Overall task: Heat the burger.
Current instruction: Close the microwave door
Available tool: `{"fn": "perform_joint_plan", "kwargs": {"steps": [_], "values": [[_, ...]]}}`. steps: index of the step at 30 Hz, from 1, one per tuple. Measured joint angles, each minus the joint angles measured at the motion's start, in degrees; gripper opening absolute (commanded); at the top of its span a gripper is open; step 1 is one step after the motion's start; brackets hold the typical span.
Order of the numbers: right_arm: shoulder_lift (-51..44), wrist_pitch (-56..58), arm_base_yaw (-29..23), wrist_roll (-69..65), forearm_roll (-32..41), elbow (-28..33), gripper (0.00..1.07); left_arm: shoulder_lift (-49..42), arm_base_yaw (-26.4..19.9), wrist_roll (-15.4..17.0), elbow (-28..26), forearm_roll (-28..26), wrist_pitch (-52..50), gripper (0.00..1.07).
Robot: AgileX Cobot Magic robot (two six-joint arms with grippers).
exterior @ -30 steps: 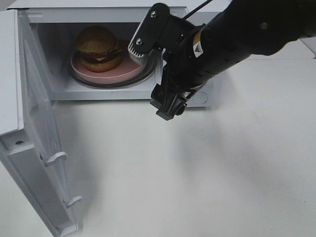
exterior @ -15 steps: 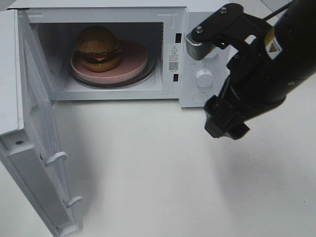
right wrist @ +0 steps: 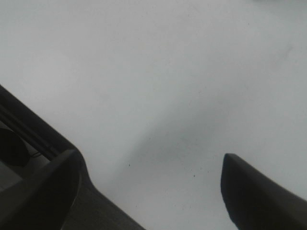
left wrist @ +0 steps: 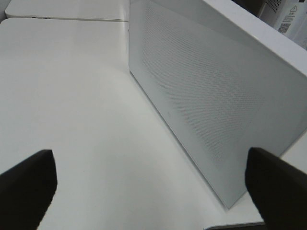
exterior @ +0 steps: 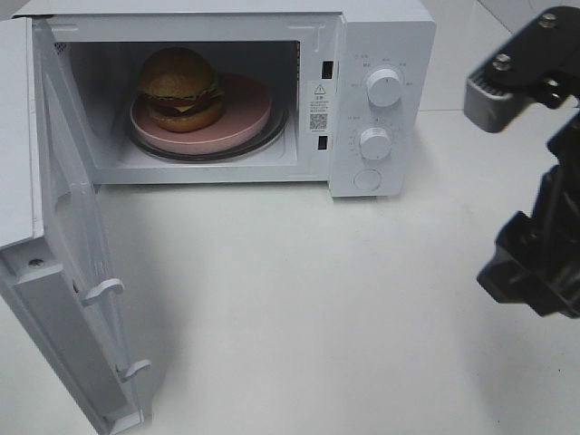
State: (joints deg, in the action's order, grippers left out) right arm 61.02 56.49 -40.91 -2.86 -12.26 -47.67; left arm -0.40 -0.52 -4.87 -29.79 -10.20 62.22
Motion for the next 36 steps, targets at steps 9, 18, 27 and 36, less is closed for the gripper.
{"fn": "perform_joint_plan", "kwargs": {"steps": [9, 18, 27, 36], "values": [[-11.9, 0.7, 5.1, -0.1, 1.0, 7.6, 0.76, 0.0, 0.0, 0.0, 0.0, 0.1, 0.0, 1.00], [-24.8, 0.6, 18.2, -3.2, 1.3, 11.4, 0.76, 0.0, 0.0, 0.0, 0.0, 0.1, 0.0, 1.00], [-36.2, -1.1, 26.5, -3.7, 1.8, 15.4, 0.76, 0.0, 0.0, 0.0, 0.0, 0.1, 0.0, 1.00], [-50.3, -1.5, 32.9, -3.8, 4.0, 19.0, 0.76, 0.0, 0.0, 0.0, 0.0, 0.1, 0.0, 1.00]]}}
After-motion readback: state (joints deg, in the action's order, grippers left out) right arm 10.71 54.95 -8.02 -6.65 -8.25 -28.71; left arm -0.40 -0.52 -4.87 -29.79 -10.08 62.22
